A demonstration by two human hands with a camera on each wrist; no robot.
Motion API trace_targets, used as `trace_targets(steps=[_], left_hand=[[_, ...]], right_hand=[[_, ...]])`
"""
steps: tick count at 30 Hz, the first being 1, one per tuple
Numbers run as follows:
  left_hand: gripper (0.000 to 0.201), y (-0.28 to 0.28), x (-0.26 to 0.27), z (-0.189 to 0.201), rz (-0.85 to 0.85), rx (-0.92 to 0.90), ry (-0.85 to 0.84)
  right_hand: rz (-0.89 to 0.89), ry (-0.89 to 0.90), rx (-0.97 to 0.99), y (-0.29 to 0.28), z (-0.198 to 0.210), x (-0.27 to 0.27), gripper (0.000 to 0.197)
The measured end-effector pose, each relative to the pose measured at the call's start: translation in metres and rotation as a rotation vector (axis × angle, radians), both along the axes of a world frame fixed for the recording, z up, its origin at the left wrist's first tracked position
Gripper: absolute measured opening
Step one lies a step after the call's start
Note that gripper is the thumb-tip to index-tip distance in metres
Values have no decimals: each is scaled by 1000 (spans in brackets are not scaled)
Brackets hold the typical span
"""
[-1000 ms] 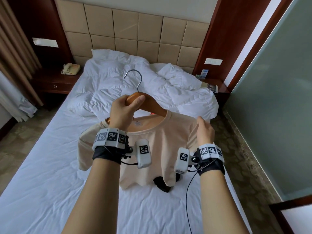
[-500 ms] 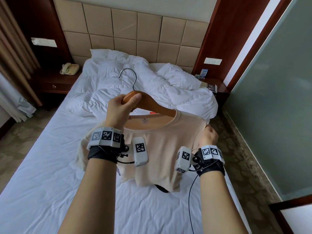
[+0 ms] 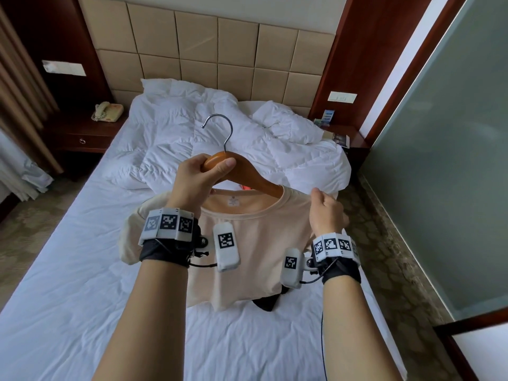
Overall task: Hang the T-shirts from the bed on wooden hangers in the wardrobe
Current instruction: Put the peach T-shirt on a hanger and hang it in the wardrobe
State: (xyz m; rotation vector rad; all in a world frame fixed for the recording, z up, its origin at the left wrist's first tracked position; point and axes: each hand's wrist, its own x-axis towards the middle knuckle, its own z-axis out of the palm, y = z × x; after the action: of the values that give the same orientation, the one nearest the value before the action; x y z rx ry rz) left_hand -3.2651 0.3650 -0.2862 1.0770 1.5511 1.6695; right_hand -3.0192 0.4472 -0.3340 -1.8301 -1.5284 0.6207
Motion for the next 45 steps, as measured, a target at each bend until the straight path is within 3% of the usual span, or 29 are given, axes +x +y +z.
trace_targets(steps=[3,6,7,10,15,19,23,26,28,30,32,39,45], left_hand=[[47,0,3,0,33,-1,-4],[41,0,6,0,63,-2,-22],[40,0,7,-1,69,-3,-26],[39,0,10,-5,61,-12,-17],[38,2,18,-8,8,-14,-13],[33,-1,23,-3,-29,-8,-18],[28,-5,27,-5,-55,-26,0],[27,-6,28,-6,-71,-33,-4],[30,-7,27,-6,-70,-31,-10],[33,-7,25,-7,-62,-32,-31],[35,-7,24,-10,-59,-34,-62],[37,-2,27,-19,-52,-68,-91],[37,-1,28,-18,-42,-62,-86]], right_hand=[[-26,-68,131,-2,-1,-6,38],[-28,0,648,-8,-2,-8,14],[27,85,707,-10,3,-10,10],[293,251,477,-18,18,-19,12],[640,85,-7,-37,22,-42,15],[762,-148,-126,-41,0,-60,19],[764,-297,-125,-44,-8,-74,10],[707,-286,-11,-48,-10,-75,20],[693,-159,10,-53,-9,-74,15],[704,81,-10,-56,-5,-71,15],[689,171,-33,-53,2,-69,15],[659,39,-44,-48,6,-65,14],[659,63,-115,-45,13,-58,11]])
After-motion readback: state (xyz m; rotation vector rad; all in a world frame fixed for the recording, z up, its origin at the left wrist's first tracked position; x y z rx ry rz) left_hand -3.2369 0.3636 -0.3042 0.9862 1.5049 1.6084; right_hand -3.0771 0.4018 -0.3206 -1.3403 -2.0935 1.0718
